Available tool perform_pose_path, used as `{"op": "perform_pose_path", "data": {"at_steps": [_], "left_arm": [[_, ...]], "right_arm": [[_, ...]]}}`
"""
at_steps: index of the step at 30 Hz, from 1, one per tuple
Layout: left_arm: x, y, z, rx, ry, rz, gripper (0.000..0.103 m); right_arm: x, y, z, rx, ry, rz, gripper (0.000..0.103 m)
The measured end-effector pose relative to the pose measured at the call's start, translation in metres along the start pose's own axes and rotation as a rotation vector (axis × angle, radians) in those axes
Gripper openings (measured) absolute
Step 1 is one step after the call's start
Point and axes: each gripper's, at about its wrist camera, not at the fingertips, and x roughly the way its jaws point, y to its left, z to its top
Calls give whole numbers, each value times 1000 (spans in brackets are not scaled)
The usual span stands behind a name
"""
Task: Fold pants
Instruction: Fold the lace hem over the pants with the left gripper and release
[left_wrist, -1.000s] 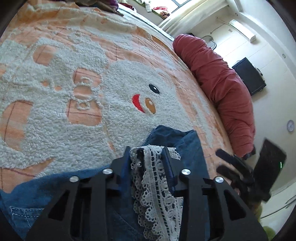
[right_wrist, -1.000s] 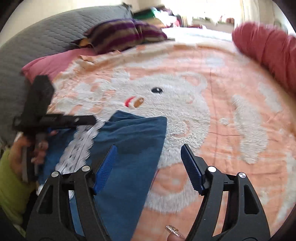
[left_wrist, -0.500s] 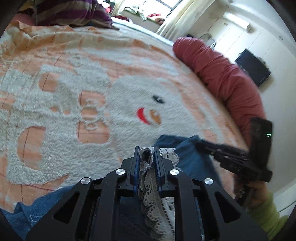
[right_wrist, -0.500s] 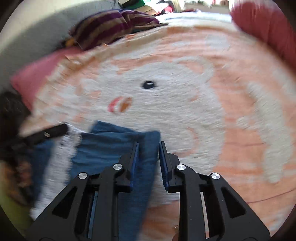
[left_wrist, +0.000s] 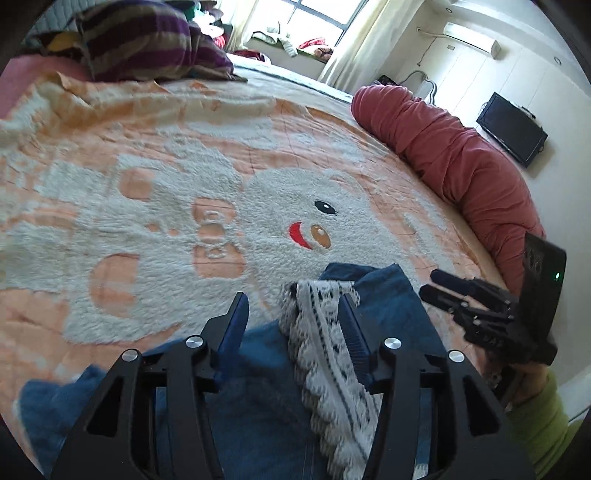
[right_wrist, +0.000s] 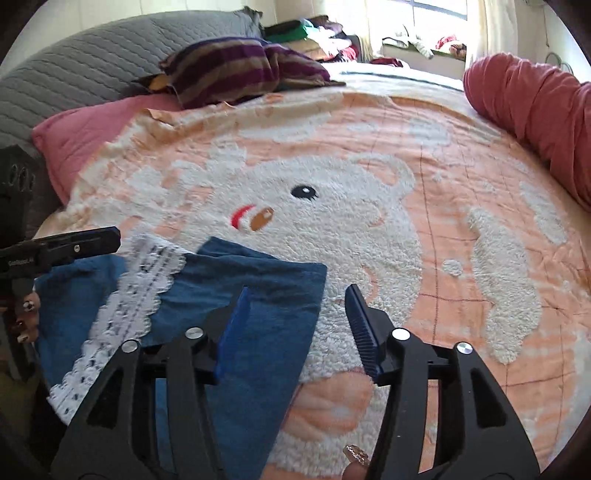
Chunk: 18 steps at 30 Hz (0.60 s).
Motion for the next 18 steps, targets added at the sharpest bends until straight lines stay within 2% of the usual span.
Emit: {"op": "perform_pose_path", "data": {"at_steps": [2, 7, 10, 18], "left_arm": [[-11, -3, -7, 1, -2, 3, 57], [-29, -12, -21, 4, -18, 0, 63], [-38, -14, -35, -18, -18, -5, 63], [-56, -12, -77, -116, 29, -34, 63]], "right_arm": [[-6, 6, -1, -1, -7, 27, 51], [-26, 17, -9, -26, -35, 52, 59], [-35, 21, -20, -25, -39, 80, 62], [-65, 32, -51, -58, -57, 83, 66]]}}
